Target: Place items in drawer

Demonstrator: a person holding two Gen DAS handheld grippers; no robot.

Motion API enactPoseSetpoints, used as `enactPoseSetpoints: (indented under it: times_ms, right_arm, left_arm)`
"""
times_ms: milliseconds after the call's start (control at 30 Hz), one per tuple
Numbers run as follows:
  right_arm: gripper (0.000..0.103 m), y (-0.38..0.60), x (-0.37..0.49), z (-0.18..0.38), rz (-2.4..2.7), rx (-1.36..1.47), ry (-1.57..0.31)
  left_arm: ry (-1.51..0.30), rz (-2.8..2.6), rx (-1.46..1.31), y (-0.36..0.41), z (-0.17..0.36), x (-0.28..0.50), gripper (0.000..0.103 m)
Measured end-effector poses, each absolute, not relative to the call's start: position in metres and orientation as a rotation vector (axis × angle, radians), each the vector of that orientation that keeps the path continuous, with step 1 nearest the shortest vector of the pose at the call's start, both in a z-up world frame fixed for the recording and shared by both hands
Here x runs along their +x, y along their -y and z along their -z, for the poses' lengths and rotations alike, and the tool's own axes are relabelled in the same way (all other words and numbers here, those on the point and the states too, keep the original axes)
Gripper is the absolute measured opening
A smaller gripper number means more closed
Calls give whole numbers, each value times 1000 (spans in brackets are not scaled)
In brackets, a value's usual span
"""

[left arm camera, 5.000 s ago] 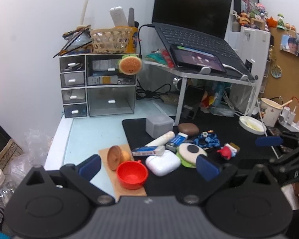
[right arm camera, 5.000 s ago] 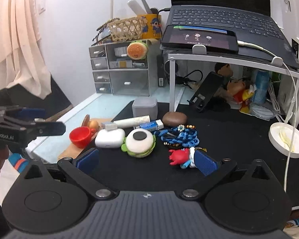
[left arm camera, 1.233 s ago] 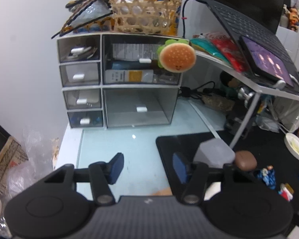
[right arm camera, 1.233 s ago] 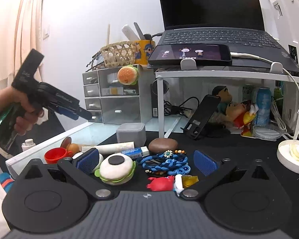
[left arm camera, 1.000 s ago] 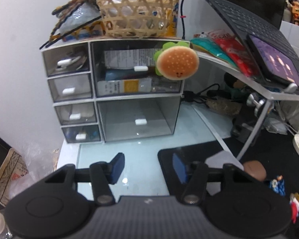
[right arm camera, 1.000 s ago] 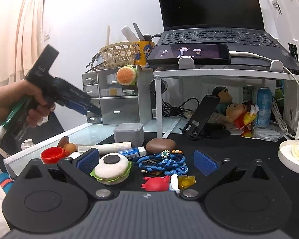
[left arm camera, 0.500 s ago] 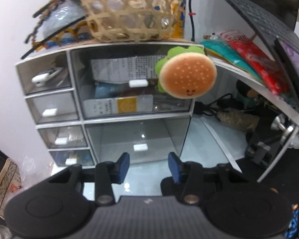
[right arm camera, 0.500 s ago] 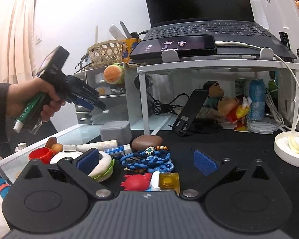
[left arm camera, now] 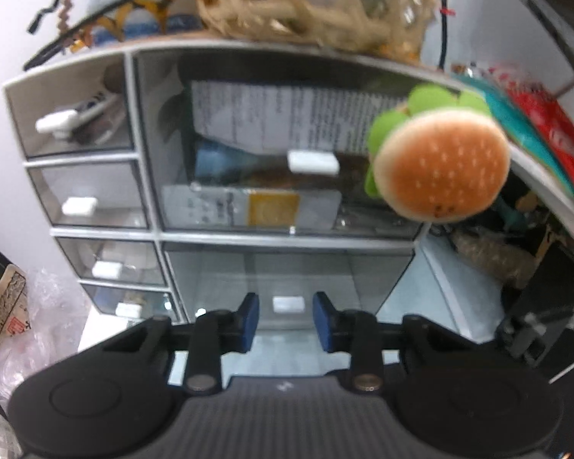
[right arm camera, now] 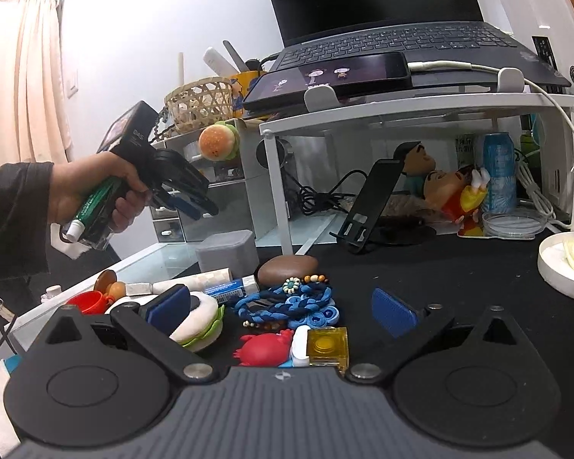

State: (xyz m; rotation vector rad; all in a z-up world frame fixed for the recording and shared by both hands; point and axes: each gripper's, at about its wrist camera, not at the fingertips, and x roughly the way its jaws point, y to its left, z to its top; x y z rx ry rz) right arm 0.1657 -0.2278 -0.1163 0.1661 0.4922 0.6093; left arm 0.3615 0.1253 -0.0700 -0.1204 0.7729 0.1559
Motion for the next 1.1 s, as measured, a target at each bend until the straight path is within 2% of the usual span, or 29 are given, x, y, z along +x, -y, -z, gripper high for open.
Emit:
enactPoseSetpoints:
  times_ms: [133,233,267,1100]
  right_arm:
    - [103,229,166,117,-610,178,-499]
    - [103,230,167,117,-610,184,-501]
    - [103,230,167,118,-609,186,-502]
    - [103,231,168,118,-598,177,-511]
  left_arm:
    - [-774,-180,-123,-121,71,365,34]
    - [-775,-184,-114,-119,70,366,21]
    - [-775,-185,-110,-118,70,366,20]
    - [-798,-181,-60,-100,68,341,19]
